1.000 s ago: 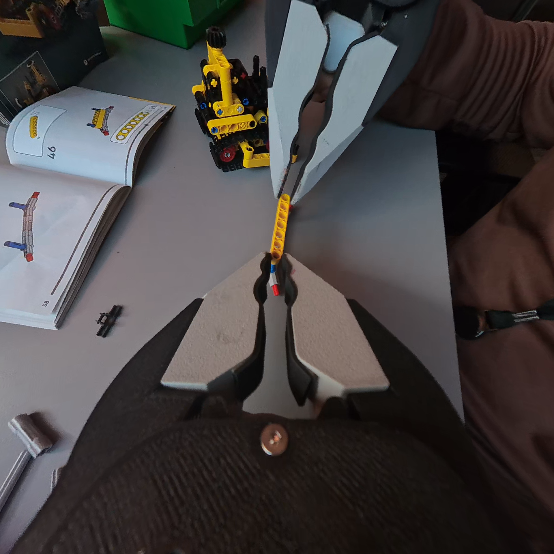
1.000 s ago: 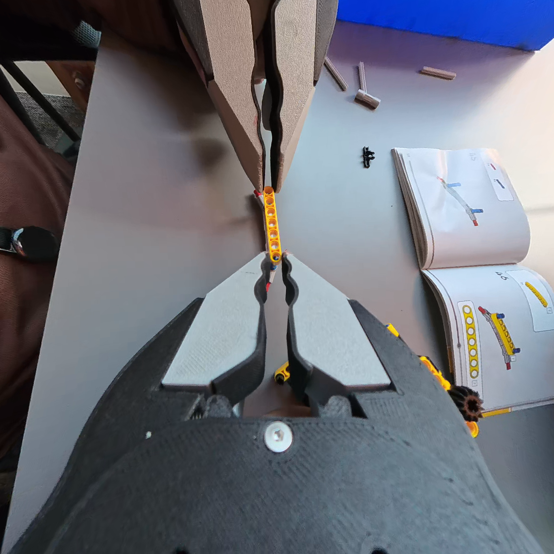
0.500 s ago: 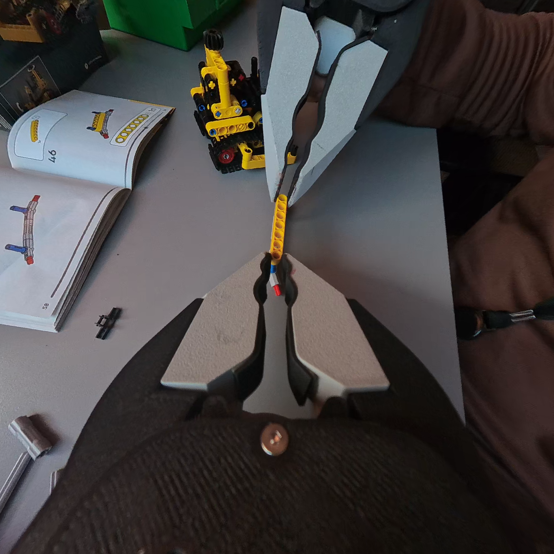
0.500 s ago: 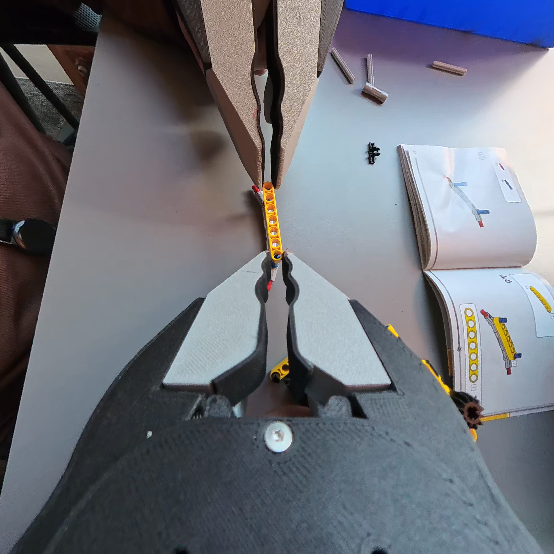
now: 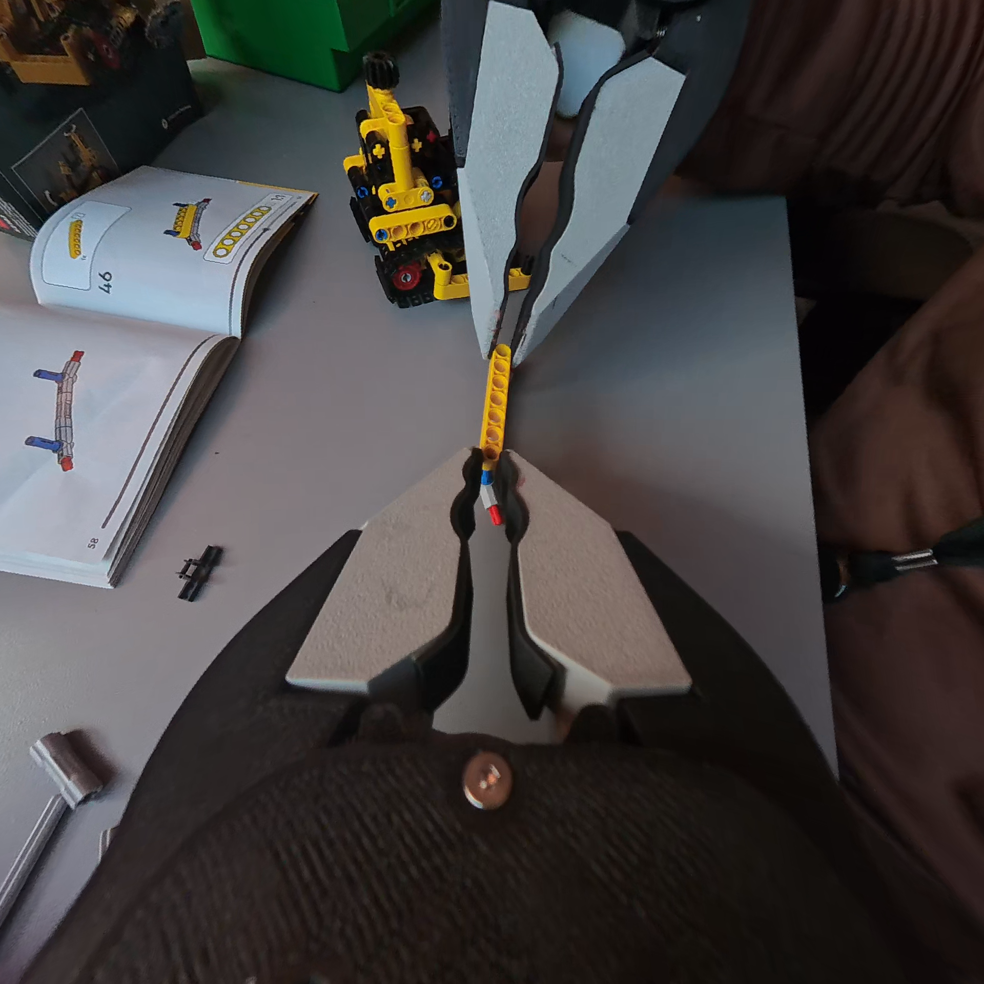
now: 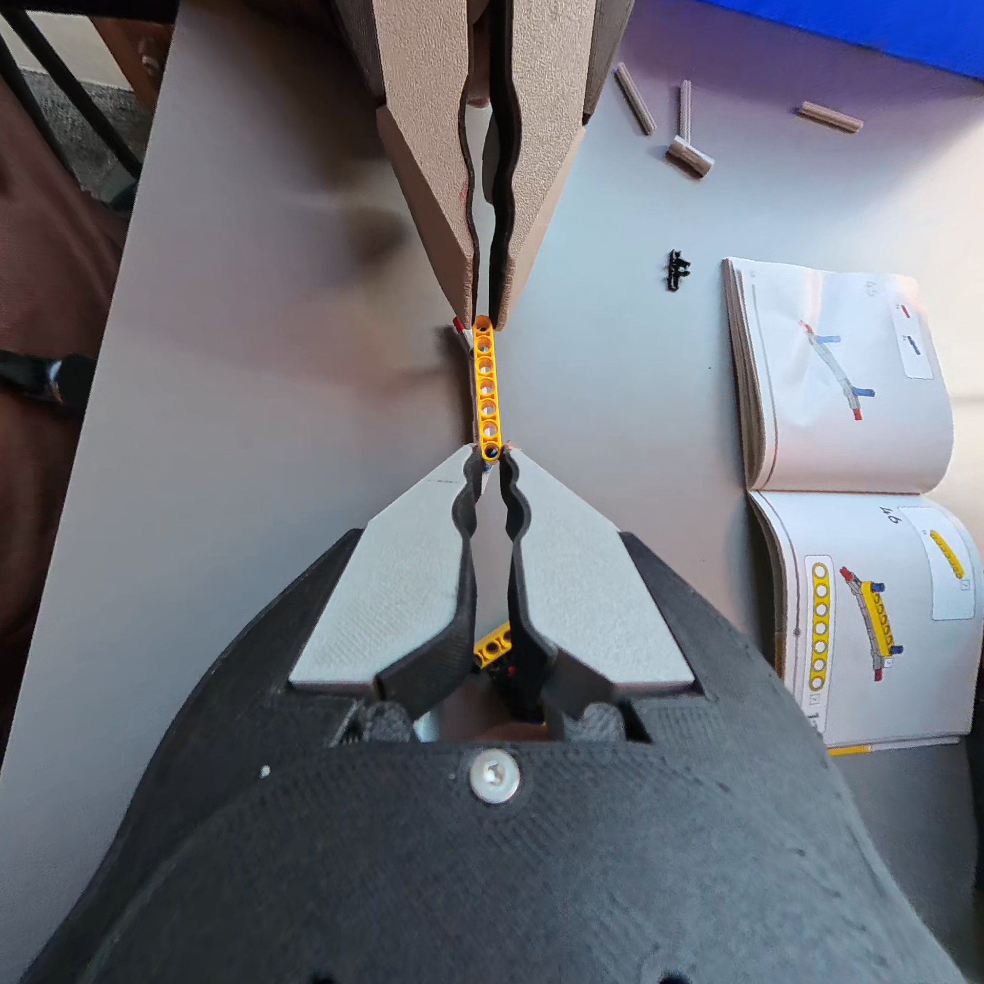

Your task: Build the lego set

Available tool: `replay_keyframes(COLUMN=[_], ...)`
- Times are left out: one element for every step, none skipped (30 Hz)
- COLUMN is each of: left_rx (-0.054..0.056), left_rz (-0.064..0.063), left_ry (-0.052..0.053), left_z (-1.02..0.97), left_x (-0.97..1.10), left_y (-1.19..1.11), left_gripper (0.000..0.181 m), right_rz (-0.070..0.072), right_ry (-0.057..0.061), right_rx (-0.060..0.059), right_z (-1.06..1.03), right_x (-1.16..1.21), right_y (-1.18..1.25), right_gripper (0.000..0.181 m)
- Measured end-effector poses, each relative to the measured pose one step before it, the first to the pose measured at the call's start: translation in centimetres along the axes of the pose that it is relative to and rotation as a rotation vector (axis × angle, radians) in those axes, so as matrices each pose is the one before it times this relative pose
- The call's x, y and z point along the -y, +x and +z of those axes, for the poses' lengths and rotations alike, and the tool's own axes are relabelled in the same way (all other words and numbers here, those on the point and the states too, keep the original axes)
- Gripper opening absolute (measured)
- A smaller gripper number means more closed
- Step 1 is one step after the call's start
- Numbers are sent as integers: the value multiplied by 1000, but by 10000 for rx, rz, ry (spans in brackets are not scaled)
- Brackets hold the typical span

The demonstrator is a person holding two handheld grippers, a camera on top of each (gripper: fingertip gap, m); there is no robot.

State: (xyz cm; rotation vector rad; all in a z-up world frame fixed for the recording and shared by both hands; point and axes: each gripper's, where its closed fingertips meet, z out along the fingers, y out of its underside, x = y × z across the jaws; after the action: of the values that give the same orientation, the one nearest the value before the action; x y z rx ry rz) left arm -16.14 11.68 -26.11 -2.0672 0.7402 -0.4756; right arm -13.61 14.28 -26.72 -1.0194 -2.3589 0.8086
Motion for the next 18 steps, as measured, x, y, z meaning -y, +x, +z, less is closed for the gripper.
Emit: replay_keyframes(left_rx=[-8,-8,-4,6,-35,-115,-125,-17,23,31,53,19,25,36,13,4,-9,1], left_rz=[8,7,31,11,-101,-156,-111,-39,-8,7,13,47,64,32,-13,-38,-32,-24], left_ry=[-1,2,1,5,14,23,53,76,19,-106,-204,-178,-79,-30,-9,12,26,18], left_z=[-1,7,17,-9,-59,-88,-123,-99,-22,93,161,162,94,31,11,-8,-28,-16], left_x=[-3,6,-4,9,-17,-28,13,76,17,-138,-255,-218,-91,-36,-11,12,34,22], left_y=[20,13,40,5,1,42,81,-15,-35,-26,-45,22,36,-9,-23,-44,-23,-28], left_gripper=[3,3,3,3,3,3,3,3,5,9,14,15,16,16,15,15,15,15], right_rz=[-17,-22,16,107,137,65,44,15,-64,-49,-3,40,25,-19,6,19,28,27], right_ry=[90,22,-39,-34,77,179,157,29,-70,-55,79,107,20,-47,-68,-18,-10,-26], right_rx=[-73,-80,-50,-53,-20,62,94,2,-99,-90,2,77,-34,-65,-7,13,27,32], right_z=[0,-15,-32,-1,30,11,3,-8,-51,-77,-81,-86,-62,-50,-9,9,33,35], right_x=[3,-9,5,30,76,109,96,-1,-86,-35,137,171,19,-91,-142,-104,-73,-80], right_y=[-30,-20,-17,26,16,-97,-149,-15,126,133,36,-50,118,144,68,27,-2,-18], right_gripper=[4,4,5,5,5,4,4,4,4,4,4,4,4,4,4,4,4,5])
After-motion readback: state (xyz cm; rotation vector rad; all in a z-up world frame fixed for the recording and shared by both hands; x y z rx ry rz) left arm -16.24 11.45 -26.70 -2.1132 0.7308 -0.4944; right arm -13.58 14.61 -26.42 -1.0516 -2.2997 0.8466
